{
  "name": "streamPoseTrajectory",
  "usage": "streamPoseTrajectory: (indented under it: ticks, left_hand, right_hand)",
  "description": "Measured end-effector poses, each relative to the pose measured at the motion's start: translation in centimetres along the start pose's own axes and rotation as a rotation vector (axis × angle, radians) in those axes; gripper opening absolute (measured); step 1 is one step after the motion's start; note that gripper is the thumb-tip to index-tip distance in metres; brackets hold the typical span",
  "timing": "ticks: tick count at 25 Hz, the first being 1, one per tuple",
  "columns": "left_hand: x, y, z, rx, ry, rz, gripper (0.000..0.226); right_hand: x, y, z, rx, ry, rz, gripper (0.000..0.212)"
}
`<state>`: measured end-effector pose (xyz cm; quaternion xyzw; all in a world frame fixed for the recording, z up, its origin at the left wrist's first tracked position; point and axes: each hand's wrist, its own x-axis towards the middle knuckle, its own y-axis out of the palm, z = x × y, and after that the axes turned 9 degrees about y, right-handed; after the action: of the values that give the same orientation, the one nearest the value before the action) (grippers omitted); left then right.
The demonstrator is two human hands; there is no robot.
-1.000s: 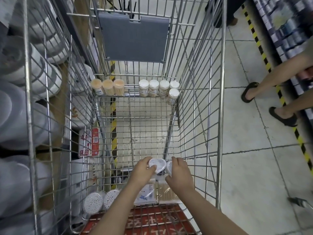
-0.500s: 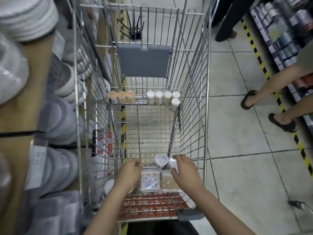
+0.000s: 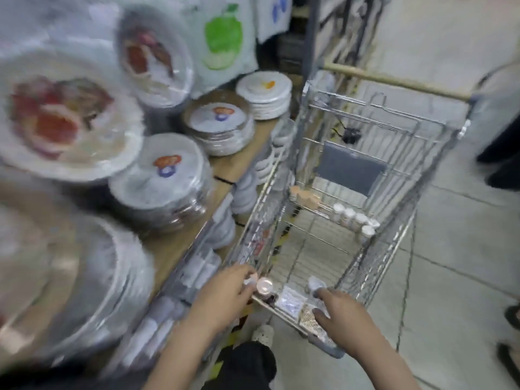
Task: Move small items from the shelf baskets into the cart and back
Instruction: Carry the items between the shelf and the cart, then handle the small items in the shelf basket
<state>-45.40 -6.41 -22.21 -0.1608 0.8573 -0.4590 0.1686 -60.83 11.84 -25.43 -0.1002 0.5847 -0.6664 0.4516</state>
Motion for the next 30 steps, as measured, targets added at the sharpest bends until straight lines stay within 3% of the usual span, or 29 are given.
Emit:
streamPoseTrajectory:
  ticks: [8,15,20,24,30]
  left_hand:
    - [-23.9,-0.2,-5.7,-0.186,-0.434,-0.393,0.025]
    - [-40.7,-0.3,-7.2,-0.170,-0.781,-0.713,0.026]
    - [-52.4,0.6,-7.6,-0.262,-0.952,-0.864,0.021]
    - [-61.9,-0.1,-7.8,-0.323,-1.069,-0.939,0.016]
    - [-68.1,-3.6,-5.1,-0.198,-1.079,-0.997,0.024]
  right_hand:
    - [-9.3,-1.4,7.5,-0.221,-0.554,0.094,0.026]
    - [-18.4,0.9,18.7,-0.257,-0.964,0.251,0.036]
    - [-26.0,4.8,26.9,-0.339,-1.126,0.320,0.035]
    - [-32.3,8.3,33.0,-0.248,-1.225,0.366,0.035]
    - [-36.4,9.4,39.8,-0.064,-1.292,0.305,0.032]
